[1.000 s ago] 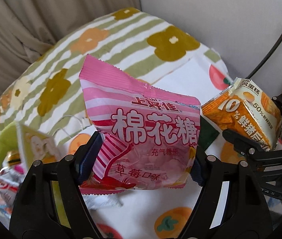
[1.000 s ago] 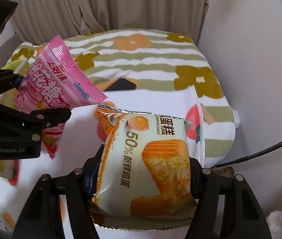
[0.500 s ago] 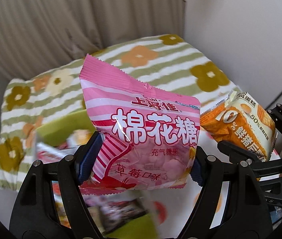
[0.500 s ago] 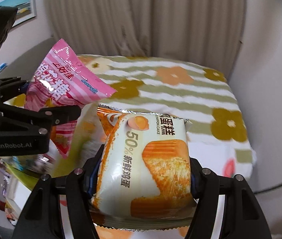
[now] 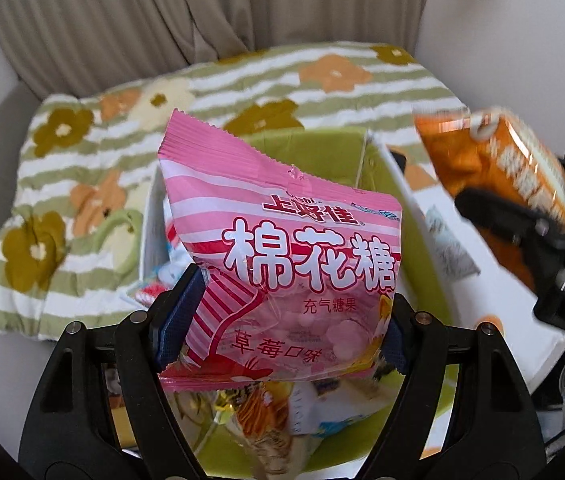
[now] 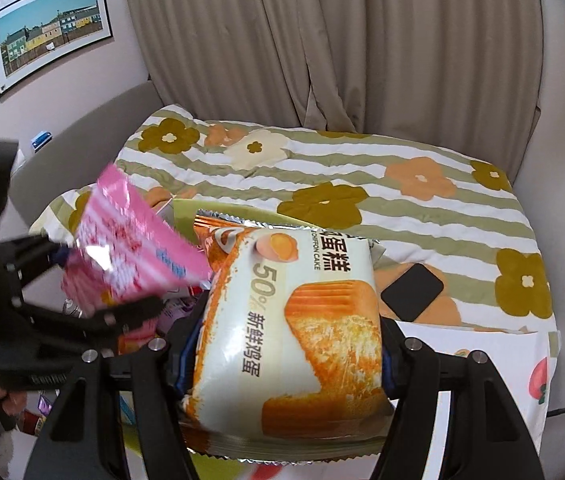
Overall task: Organize snacks
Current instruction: 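Drop the marshmallow bag into the box with the left tool while the right drops the cake bag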
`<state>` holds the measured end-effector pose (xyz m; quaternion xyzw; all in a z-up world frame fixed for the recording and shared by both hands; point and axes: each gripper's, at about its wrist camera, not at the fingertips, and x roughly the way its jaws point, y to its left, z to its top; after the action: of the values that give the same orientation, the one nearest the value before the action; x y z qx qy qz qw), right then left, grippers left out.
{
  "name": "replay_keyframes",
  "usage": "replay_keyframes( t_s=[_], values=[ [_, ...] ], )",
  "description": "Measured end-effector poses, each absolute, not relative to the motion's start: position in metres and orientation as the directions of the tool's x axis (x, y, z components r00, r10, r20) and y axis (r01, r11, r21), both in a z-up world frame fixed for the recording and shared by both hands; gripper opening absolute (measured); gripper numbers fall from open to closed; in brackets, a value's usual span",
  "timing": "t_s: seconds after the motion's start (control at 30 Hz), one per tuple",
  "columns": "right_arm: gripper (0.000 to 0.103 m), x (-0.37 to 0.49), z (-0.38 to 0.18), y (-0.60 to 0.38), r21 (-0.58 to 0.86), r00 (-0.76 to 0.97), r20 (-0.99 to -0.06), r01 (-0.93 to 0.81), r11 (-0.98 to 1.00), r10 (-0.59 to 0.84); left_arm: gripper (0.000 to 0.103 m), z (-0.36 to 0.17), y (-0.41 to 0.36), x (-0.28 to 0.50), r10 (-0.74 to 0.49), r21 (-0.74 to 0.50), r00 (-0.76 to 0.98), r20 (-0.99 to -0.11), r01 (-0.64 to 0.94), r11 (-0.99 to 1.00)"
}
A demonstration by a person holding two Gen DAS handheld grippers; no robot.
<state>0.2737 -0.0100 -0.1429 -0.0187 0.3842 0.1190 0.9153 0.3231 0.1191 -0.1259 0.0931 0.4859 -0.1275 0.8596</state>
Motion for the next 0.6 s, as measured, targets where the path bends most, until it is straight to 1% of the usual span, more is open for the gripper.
replay_keyframes(
  t_s=[0.1,0.13,0.17,0.2,0.4,0.6],
  values=[
    [0.063,0.277,-0.144,-0.001,0.053,0.675,-0.715,-0.204,0.978,0.18,0.077,-0.136,0.118,0.323,-0.156,0.031,0.481,-0.863,0.358,0.933],
    [0.063,0.277,-0.143,0.0,0.053,0.673,-0.718,-0.197,0.979,0.174,0.085,-0.137,0.116,0.321,-0.166,0.037,0.484,-0.86,0.383,0.923],
    [0.063,0.279,-0.142,0.001,0.052,0.672,-0.72,-0.191,0.98,0.17,0.1,-0.137,0.114,0.319,-0.17,0.045,0.489,-0.856,0.397,0.917],
    [0.063,0.28,-0.141,0.002,0.049,0.671,-0.723,-0.187,0.981,0.164,0.102,-0.137,0.112,0.318,-0.172,0.054,0.499,-0.849,0.405,0.913],
    [0.063,0.294,-0.142,0.004,0.034,0.657,-0.738,-0.195,0.98,0.156,0.102,-0.143,0.124,0.315,-0.173,0.029,0.489,-0.855,0.378,0.925],
    [0.063,0.329,-0.154,0.016,0.055,0.603,-0.768,-0.273,0.96,0.215,0.102,-0.145,0.141,0.316,-0.133,0.022,0.493,-0.86,0.296,0.955]
  ],
)
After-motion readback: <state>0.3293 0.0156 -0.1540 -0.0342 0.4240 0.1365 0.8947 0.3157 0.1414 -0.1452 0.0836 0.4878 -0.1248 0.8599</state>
